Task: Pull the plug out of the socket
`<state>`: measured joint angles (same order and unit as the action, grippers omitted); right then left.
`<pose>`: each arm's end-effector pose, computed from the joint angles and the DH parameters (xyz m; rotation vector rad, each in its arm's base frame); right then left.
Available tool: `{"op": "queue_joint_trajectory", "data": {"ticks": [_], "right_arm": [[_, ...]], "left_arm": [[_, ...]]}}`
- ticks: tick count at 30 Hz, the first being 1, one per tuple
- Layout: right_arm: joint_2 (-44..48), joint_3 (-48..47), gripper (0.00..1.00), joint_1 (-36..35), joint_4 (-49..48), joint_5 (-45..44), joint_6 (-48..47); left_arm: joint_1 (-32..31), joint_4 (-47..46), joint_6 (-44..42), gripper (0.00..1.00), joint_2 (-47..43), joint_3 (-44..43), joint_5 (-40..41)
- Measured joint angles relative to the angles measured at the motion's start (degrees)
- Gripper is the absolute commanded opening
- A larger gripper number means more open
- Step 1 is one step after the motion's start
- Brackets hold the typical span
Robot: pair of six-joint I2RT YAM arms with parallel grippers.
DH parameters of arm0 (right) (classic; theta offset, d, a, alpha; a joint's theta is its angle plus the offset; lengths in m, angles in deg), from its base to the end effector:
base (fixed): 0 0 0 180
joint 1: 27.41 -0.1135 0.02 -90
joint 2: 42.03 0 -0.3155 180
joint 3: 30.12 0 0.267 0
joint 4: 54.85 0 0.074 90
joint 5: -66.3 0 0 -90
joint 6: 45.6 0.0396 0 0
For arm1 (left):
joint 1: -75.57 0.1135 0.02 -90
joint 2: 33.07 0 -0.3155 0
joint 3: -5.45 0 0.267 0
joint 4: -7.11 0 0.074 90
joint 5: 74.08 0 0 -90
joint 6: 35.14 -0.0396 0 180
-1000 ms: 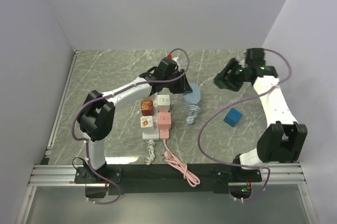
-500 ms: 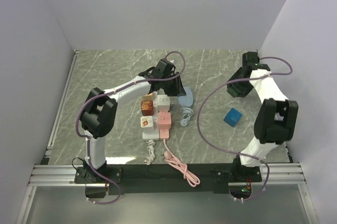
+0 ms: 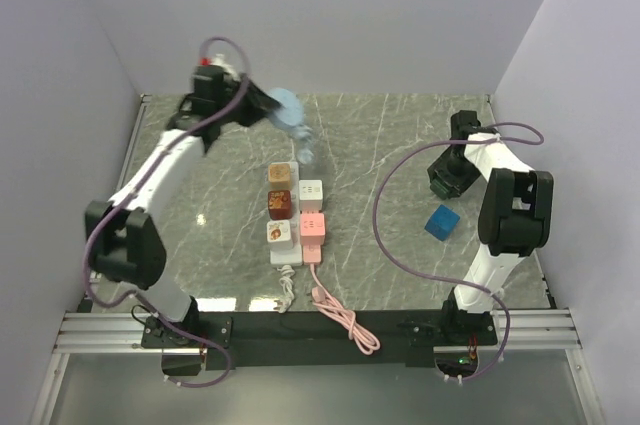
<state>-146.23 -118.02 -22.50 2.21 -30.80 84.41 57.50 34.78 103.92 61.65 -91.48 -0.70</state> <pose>0.3843 -0.0379 0.2359 1.1039 2.6032 -0.0426 0.3899 -0.1391 0.3901 -0.3822 2.1188 -1.0094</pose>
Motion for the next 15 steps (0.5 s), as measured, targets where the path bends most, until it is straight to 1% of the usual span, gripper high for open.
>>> {"op": "queue_joint_trajectory", "data": {"ticks": [2,3,5,9,11,15], "right_arm": [[-0.55,0.24,0.61,0.0,0.02,0.04,0.04],[-0.72,0.24,0.65,0.0,0.04,0.07,0.04],[-1.01,0.24,0.67,0.0,0.02,0.11,0.04],[-1.05,0.24,0.71,0.0,-0.02,0.35,0.04],[-1.05,0.24,0.71,0.0,-0.02,0.46,0.04],[-1.07,0.24,0.74,-0.02,-0.2,0.48,0.04]], "left_arm": [[5.79,-0.85,0.28,0.01,-3.41,1.97,0.39],[9.49,-1.18,0.35,0.01,-5.11,3.48,0.48],[15.85,-1.53,0.79,0.01,-7.45,6.62,0.48],[27.87,-2.29,1.25,0.01,-8.61,12.81,0.98],[32.57,-2.43,1.27,0.01,-8.61,15.82,1.55],[39.98,-2.47,1.27,0.0,-8.55,19.74,1.75]]}}
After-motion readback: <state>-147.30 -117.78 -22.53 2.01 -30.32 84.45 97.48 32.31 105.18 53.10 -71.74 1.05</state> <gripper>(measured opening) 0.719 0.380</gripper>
